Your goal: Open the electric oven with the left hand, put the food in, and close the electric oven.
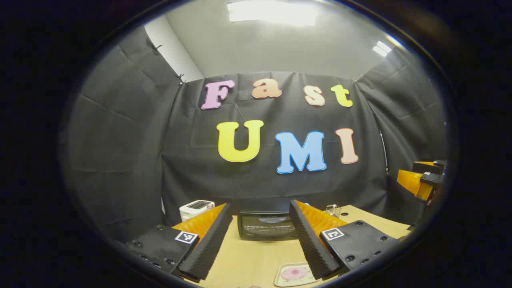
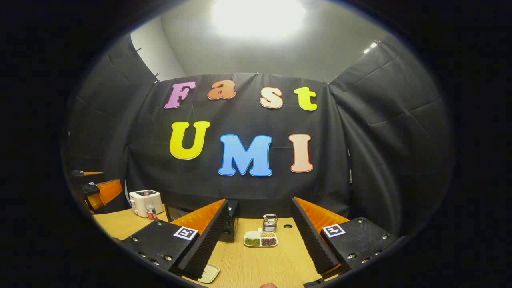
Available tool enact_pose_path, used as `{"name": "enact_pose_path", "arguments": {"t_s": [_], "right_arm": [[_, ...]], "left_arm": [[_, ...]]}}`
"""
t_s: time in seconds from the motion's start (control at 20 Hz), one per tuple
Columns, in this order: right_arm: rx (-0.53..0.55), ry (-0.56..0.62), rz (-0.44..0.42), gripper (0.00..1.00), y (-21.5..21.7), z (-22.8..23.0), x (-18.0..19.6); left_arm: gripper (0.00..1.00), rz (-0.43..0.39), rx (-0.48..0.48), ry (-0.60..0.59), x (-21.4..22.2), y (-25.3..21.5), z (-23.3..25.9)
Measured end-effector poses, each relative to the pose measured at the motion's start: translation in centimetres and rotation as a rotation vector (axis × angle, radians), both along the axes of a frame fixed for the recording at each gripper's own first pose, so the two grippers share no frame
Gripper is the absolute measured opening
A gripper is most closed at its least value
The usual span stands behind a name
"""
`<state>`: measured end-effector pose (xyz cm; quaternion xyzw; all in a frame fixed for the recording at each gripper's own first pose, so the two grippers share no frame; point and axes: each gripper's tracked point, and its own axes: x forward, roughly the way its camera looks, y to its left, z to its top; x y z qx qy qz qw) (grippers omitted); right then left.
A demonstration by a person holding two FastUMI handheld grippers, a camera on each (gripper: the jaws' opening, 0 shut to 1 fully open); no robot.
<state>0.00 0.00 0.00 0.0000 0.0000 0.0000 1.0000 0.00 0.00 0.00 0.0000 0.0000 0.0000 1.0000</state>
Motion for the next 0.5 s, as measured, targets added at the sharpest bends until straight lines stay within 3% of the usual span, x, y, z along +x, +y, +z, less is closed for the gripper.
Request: {"name": "enact_pose_path", "arguments": {"t_s": [0.5], "right_arm": [[0.009,0.008,0.026,0.98,-2.8,-1.2,-0.3]], "left_arm": [[1.00,0.011,0.013,-0.006,-0.1,-3.0,0.5]]}}
